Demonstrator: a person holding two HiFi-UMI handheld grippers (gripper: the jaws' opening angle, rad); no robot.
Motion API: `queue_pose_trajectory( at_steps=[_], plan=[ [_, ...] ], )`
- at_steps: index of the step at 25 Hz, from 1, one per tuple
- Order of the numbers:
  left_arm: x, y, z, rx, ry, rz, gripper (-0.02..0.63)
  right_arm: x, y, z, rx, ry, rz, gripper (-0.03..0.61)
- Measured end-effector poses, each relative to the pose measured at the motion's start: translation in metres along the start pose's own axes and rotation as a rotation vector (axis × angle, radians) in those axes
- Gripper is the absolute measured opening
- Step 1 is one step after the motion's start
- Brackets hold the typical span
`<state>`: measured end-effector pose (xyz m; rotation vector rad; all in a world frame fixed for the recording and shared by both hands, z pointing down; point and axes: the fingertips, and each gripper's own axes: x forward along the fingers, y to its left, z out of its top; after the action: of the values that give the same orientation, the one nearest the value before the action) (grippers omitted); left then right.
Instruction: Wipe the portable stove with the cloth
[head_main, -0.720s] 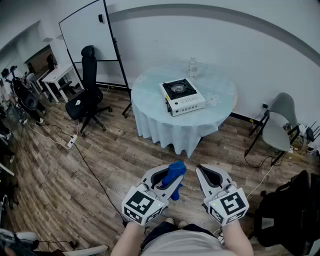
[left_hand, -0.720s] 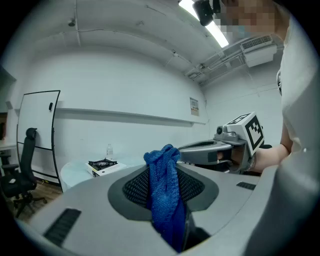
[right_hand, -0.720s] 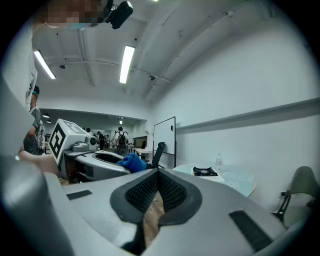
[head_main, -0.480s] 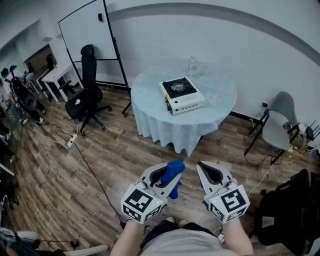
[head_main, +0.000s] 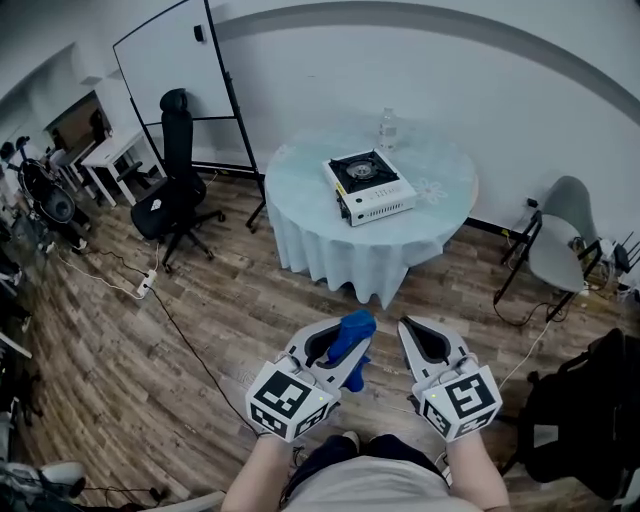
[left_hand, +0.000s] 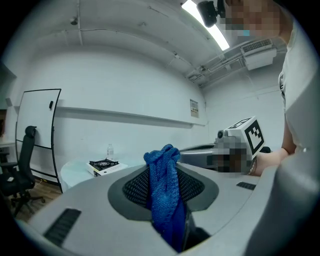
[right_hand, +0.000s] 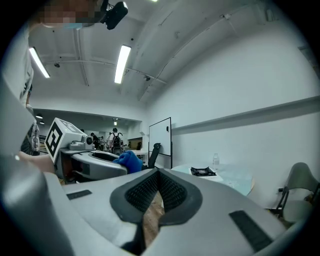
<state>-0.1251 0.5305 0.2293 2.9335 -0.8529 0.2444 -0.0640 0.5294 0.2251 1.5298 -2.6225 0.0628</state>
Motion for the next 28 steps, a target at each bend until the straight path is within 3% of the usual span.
queue_pose_trajectory(
  at_steps=[3,10,14,23,28],
  plan=[
    [-0.003,0.009,-0.004,-0.022,-0.01,-0.004,0.144,0.008,0.014,-0.005,0.005,0.008,0.043,0.021],
    [0.001,0.03,-0.012,-0.031,0.0,-0.014,0.144,0.022,0.008,-0.007,0.019,0.023,-0.041,0.021],
    [0.014,0.04,-0.013,-0.045,-0.002,-0.031,0.144,0.041,-0.003,-0.005,0.013,0.017,-0.034,0.021],
    [0.075,0.097,-0.007,-0.074,-0.016,-0.043,0.144,0.114,-0.068,-0.019,0.006,0.05,0.007,0.021],
    [0.117,0.139,0.005,-0.096,-0.019,-0.008,0.144,0.159,-0.112,-0.023,-0.008,0.07,0.03,0.021]
  ],
)
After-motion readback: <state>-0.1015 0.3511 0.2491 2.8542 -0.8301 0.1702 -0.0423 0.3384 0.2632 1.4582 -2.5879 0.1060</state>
